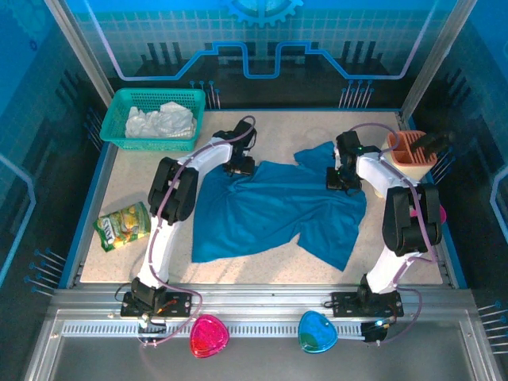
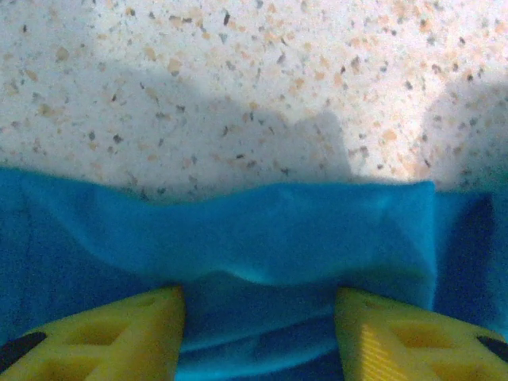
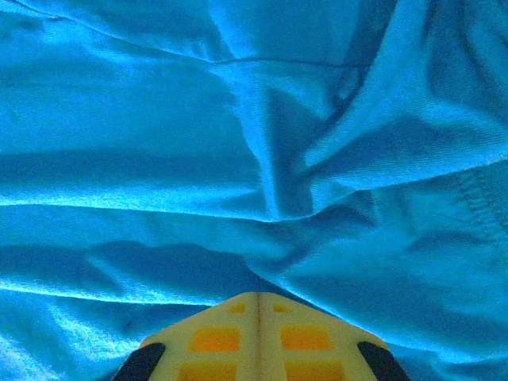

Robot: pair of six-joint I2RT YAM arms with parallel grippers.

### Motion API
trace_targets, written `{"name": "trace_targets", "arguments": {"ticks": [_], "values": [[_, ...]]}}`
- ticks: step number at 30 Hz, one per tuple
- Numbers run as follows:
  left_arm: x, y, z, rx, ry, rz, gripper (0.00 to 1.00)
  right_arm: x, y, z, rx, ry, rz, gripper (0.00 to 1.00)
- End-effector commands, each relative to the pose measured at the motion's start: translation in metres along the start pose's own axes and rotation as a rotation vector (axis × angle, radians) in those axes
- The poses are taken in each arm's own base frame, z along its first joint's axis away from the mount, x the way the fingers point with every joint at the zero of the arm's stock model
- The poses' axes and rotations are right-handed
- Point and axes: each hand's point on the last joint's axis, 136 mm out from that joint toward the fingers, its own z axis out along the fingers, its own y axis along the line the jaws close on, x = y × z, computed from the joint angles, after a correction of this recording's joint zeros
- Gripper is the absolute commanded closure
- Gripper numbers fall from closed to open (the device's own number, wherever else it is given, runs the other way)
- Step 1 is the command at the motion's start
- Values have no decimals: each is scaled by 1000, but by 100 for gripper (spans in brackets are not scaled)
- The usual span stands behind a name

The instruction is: Fold and stack the t-shirts

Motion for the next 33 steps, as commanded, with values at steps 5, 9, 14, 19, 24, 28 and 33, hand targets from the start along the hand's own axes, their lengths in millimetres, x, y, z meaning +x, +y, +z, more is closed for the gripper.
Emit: {"name": "trace_targets", "arguments": {"ticks": [5, 9, 14, 19, 24, 28, 33], "values": [[-47, 33, -77, -122, -118, -19, 38, -2, 0, -7, -23, -20, 15, 100], [-60, 58, -68, -150, -109, -76, 41, -1, -1, -6, -20, -19, 12, 100], [-69, 84, -42, -156, -79, -116, 48, -2, -3, -6, -11, -15, 9, 100], [-81, 88, -20, -111, -75, -81, 52, -3, -3, -7, -11, -14, 10, 100], [-82, 78, -2, -53, -56, 13, 54, -2, -4, -7, -7, -9, 14, 100], [-78, 78, 8, -53, -36, 60, 55, -1, -5, -6, -4, -5, 16, 100], [-75, 86, 18, -64, -17, 73, 55, 0, -5, -6, -4, -2, 18, 100]]}}
